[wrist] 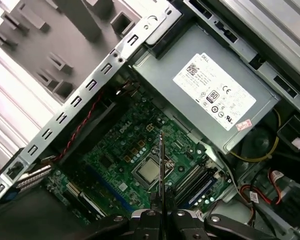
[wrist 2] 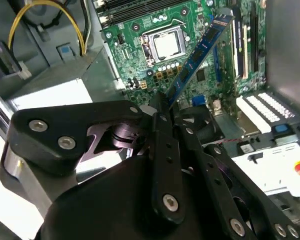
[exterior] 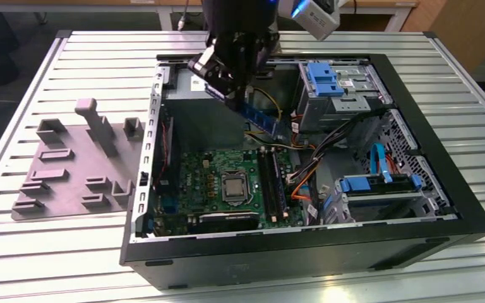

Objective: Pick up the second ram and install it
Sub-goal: 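Insert the second ram into the second slot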

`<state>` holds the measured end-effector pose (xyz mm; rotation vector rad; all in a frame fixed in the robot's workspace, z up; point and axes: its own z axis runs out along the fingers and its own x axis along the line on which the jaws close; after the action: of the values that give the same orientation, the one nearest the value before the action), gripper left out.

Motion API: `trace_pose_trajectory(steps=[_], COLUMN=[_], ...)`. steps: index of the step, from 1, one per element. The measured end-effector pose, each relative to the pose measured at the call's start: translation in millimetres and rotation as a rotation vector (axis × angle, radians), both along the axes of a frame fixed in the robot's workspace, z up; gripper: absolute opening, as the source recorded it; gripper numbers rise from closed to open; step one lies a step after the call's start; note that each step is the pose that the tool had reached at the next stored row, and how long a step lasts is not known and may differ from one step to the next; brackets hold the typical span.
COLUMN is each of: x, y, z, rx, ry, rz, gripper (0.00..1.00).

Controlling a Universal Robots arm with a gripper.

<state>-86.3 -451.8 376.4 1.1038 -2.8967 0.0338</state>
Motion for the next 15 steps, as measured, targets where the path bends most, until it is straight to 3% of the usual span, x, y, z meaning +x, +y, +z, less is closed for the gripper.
trace_pose_trajectory(steps=[15], x=[0.0], y=[0.0], z=[-1.3], rx=[0.0000], ry=[0.0000], rz=[-0.220], gripper=[0.14])
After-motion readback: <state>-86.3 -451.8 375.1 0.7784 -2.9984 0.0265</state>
